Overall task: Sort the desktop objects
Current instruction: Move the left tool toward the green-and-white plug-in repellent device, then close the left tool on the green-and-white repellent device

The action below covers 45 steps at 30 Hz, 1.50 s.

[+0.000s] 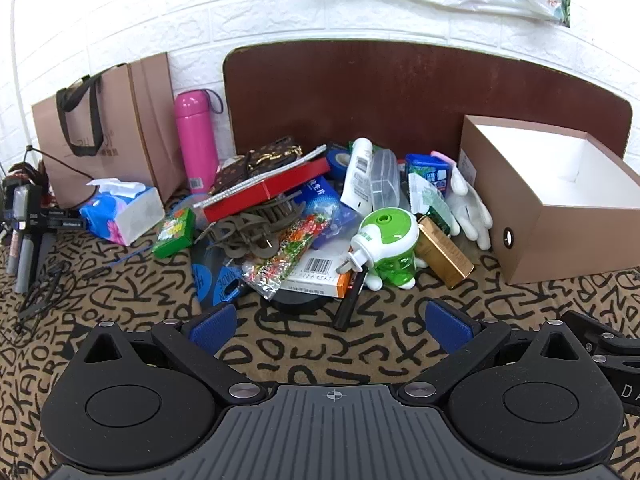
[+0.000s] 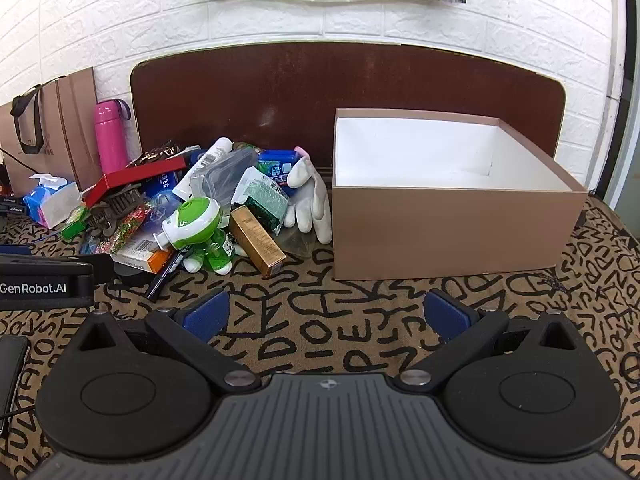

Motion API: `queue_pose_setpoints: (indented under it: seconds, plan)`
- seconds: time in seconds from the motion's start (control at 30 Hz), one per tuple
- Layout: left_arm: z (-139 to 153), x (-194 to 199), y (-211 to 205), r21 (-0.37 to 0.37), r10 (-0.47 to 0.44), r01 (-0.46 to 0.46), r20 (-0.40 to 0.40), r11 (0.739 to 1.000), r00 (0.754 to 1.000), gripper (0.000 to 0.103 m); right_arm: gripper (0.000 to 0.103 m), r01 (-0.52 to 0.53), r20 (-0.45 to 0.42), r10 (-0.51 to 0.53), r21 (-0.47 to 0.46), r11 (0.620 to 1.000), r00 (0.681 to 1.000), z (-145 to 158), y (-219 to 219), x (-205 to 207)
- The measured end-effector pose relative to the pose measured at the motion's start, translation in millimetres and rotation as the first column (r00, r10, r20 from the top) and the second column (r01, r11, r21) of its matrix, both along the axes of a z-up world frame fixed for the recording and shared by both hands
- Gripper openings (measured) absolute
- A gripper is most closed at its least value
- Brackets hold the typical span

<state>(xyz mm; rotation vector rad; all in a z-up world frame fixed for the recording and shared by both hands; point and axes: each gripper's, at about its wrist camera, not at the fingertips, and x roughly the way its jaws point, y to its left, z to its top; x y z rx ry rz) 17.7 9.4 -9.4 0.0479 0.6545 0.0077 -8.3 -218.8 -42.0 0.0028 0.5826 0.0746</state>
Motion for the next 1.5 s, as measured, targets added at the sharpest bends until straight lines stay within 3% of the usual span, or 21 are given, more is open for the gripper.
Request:
queue_pose_setpoints:
  seconds: [0.53, 0.77, 0.93, 1.03, 1.17, 1.33, 1.5]
  plan:
    - [-18, 20, 4, 0.000, -0.002, 0.002, -0.049, 1.000, 0.999, 0.103, 0.103, -0.008, -0.043, 0.009, 0.017, 1.000, 0.999, -12, 6, 18]
    - [-40, 24, 30, -0.074, -0.073, 0.069, -0.047, 0.995, 0.996, 0.103, 0.103, -0.143, 0.002, 0.144, -0.031, 0.989, 0.990, -24, 27, 22]
    - [-49, 38, 47, -0.135, -0.083, 0.074, -0.069, 0.988, 0.994, 0.103, 0.103, -0.224, -0.004, 0.224, 0.037, 0.974, 0.975, -33, 39, 38]
    - [-50, 48, 55, -0.205, -0.105, 0.089, -0.067, 0.975, 0.992, 0.100, 0.102, -0.263, 0.018, 0.263, 0.026, 0.964, 0.965, -37, 48, 48]
    - [-44, 67, 51, -0.271, -0.171, 0.153, -0.041, 0.950, 0.984, 0.096, 0.093, -0.317, 0.050, 0.317, -0.019, 0.948, 0.947, -43, 59, 65]
    - [-42, 93, 33, -0.256, -0.253, 0.238, -0.028, 0.937, 0.967, 0.086, 0.077, -0.383, 0.059, 0.385, -0.041, 0.923, 0.921, -53, 70, 88]
    - [-46, 117, 25, -0.266, -0.274, 0.251, -0.052, 0.931, 0.960, 0.076, 0.064, -0.432, 0.068, 0.435, -0.052, 0.900, 0.898, -59, 78, 106]
